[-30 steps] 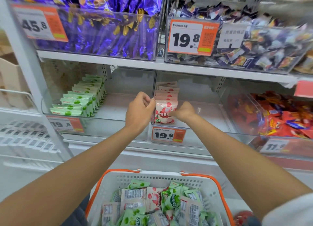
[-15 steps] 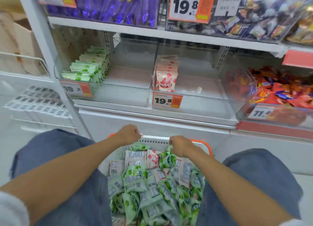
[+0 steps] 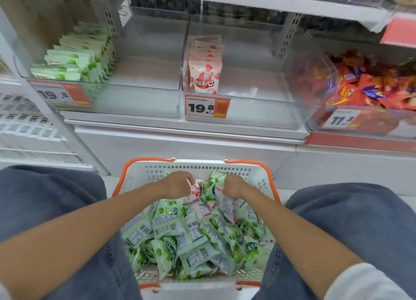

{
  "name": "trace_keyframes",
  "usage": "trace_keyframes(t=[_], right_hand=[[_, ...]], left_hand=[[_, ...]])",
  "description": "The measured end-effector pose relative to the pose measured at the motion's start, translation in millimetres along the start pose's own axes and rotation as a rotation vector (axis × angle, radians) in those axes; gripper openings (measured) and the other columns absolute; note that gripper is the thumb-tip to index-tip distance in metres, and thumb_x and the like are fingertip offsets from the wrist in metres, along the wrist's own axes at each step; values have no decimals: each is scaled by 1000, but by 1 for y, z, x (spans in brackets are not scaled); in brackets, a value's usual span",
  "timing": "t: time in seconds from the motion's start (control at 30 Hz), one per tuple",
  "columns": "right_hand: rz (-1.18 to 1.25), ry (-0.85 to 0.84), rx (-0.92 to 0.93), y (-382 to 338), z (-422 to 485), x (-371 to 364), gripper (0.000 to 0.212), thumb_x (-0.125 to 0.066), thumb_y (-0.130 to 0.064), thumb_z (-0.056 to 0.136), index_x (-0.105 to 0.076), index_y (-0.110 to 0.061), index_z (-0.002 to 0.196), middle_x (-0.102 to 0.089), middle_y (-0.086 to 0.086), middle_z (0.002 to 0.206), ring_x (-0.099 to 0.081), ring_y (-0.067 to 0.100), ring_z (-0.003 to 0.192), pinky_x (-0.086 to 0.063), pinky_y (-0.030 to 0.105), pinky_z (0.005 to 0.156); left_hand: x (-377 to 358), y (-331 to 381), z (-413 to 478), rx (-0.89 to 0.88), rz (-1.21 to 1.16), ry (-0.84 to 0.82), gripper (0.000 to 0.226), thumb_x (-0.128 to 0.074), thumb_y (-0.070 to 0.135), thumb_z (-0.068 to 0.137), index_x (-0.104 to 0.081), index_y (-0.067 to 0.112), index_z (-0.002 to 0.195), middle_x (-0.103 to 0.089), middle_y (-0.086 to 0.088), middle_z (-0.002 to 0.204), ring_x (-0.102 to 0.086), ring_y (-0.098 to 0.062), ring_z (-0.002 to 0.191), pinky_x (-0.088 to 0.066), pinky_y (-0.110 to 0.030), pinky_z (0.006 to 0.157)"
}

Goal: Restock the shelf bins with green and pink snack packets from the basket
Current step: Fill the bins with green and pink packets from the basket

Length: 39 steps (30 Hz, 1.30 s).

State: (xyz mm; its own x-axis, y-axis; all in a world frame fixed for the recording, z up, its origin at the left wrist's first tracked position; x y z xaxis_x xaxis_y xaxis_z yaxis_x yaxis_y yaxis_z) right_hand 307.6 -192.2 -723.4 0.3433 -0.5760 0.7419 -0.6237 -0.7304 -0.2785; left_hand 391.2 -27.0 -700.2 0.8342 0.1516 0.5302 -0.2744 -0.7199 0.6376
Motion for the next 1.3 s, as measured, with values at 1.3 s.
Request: trace_keyframes(t=[1.3], right_hand=[[-2, 498, 408, -154, -37, 282, 18, -70, -18, 85, -68, -3, 95, -69, 11, 92, -65, 28, 84, -47, 35, 63]], left_hand=[[229, 116, -37, -309, -287, 865, 14, -53, 17, 92, -66, 13, 90, -66, 1, 77, -56, -12, 64, -46, -25, 62]])
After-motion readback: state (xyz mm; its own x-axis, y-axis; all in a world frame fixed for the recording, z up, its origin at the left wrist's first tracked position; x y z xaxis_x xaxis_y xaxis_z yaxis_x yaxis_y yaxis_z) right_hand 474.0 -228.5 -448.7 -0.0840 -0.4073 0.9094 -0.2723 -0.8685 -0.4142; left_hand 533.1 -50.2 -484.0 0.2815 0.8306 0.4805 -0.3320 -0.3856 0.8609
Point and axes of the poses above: each hand's wrist, its own z-axis towards the middle knuckle, its own x-axis out of the back of the hand, y = z × x, the point moved 6 cm from there along z, towards the middle knuckle
